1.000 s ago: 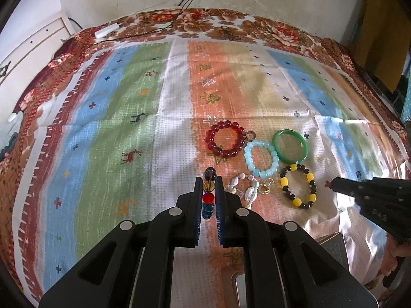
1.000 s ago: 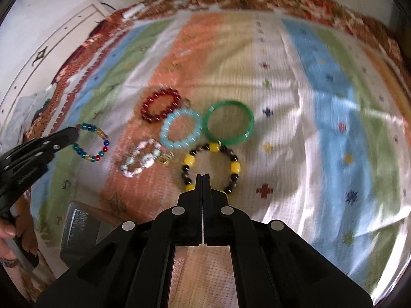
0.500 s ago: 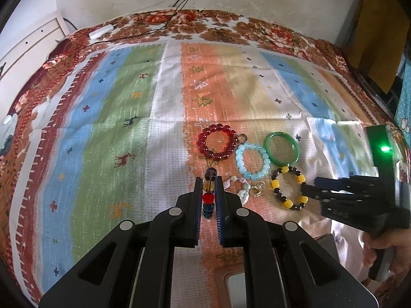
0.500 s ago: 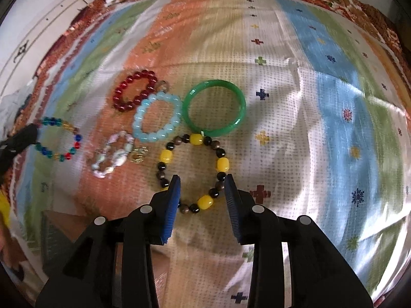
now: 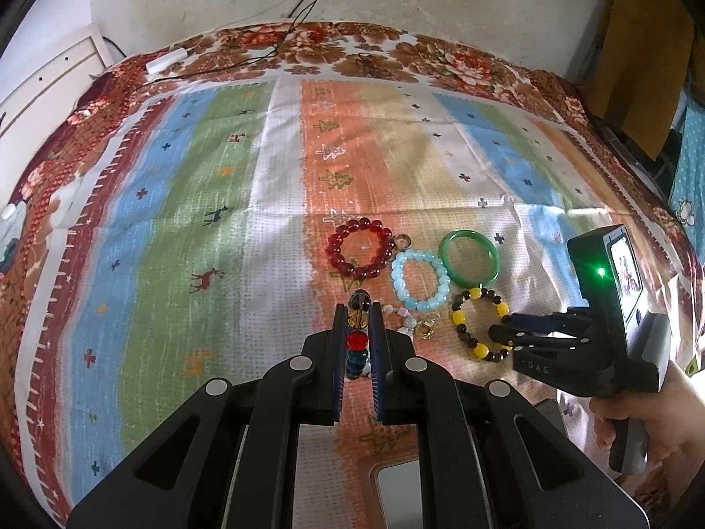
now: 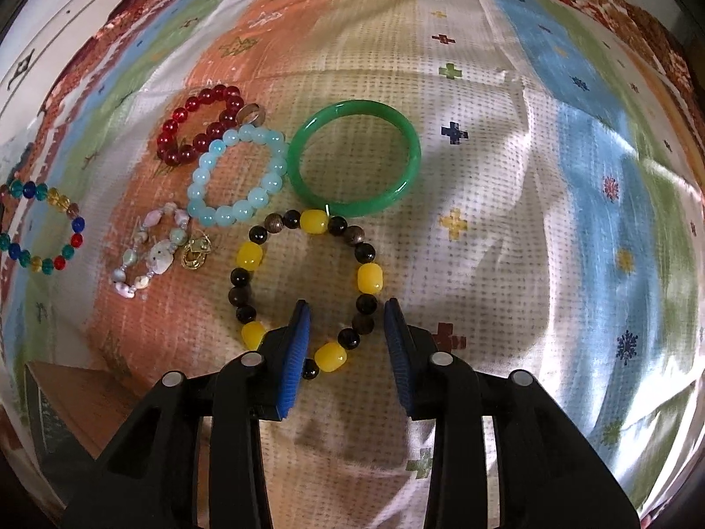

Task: Organize jewelry
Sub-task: 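Lift and carry the multicolour bracelet with left tool while right tool carries yellow-black bracelet to tin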

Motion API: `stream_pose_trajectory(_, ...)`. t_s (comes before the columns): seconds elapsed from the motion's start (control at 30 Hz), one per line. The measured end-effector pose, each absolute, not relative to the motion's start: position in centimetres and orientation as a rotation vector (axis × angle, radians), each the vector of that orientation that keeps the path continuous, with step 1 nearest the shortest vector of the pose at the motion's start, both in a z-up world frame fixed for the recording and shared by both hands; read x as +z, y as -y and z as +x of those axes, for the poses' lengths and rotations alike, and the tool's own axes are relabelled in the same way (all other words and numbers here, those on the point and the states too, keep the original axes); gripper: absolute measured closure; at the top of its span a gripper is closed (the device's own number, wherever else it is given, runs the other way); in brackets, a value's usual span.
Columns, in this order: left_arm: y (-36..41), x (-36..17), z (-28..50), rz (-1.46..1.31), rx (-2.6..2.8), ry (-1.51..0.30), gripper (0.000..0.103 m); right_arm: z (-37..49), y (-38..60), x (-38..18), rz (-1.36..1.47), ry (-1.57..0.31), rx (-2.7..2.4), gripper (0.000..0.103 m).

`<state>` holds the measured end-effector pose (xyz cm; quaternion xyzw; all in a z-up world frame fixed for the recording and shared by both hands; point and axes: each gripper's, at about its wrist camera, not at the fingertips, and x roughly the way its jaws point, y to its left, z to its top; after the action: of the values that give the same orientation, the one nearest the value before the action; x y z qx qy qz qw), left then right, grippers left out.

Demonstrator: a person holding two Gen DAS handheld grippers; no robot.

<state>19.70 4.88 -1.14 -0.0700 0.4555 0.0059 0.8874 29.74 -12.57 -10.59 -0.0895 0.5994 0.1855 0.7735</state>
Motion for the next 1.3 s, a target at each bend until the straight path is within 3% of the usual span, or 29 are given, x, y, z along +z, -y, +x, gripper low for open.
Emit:
stream_pose_trajectory(0.3,-5.0,-1.1,19.6,-0.148,0.011,-0.943,0.094,29.1,12.7,-9.9,-0.192,-1.274,0.436,0.093)
stream_pose_trajectory(1.3,-4.7,1.6,17.0,-0.191,-0.007,-0.835,0.094,22.0,12.9,3.5,-0.106,-0.932,0.631,0.093)
